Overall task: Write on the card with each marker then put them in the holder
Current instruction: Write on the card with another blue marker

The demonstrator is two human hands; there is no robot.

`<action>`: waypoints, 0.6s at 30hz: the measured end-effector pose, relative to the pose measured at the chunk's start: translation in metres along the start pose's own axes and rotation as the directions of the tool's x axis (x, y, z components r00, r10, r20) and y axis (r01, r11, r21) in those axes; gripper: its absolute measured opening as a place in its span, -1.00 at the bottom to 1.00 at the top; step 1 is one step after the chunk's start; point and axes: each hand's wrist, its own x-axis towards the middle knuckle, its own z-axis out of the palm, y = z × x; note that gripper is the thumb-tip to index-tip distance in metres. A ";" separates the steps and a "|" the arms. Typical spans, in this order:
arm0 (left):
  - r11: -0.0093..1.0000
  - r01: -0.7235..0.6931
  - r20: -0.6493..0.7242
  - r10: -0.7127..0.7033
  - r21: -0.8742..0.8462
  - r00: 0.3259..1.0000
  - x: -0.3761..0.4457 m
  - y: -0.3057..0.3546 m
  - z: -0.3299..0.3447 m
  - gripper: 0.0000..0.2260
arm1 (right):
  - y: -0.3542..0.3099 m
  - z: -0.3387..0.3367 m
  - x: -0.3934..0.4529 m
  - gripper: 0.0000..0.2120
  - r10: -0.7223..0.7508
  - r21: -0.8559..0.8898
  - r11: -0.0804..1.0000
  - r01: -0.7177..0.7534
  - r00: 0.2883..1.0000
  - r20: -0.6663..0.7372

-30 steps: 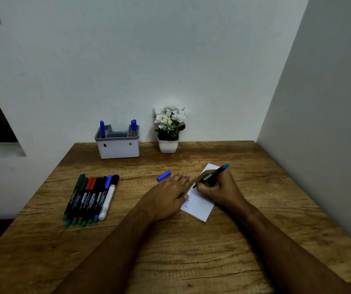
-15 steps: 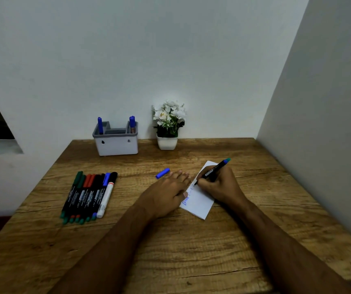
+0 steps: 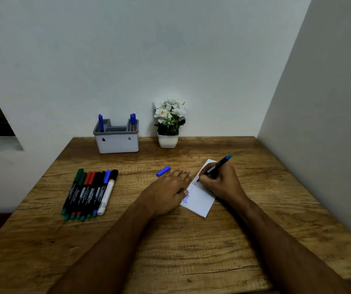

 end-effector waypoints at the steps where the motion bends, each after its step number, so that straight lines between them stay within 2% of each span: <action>1: 1.000 0.001 0.000 -0.001 -0.001 1.000 0.000 0.000 -0.001 -0.51 | 0.000 0.000 0.001 -0.89 0.004 0.001 1.000 -0.004 1.000 -0.004; 5: 1.000 0.005 0.002 -0.005 0.001 1.000 0.000 -0.001 0.001 -0.51 | 0.000 0.000 0.000 -0.88 0.013 0.014 1.000 -0.012 0.999 -0.045; 18: 1.000 -0.001 0.006 0.001 -0.008 1.000 0.000 -0.001 0.001 -0.52 | 0.000 0.001 0.001 -0.89 0.037 0.019 0.999 -0.036 0.999 -0.035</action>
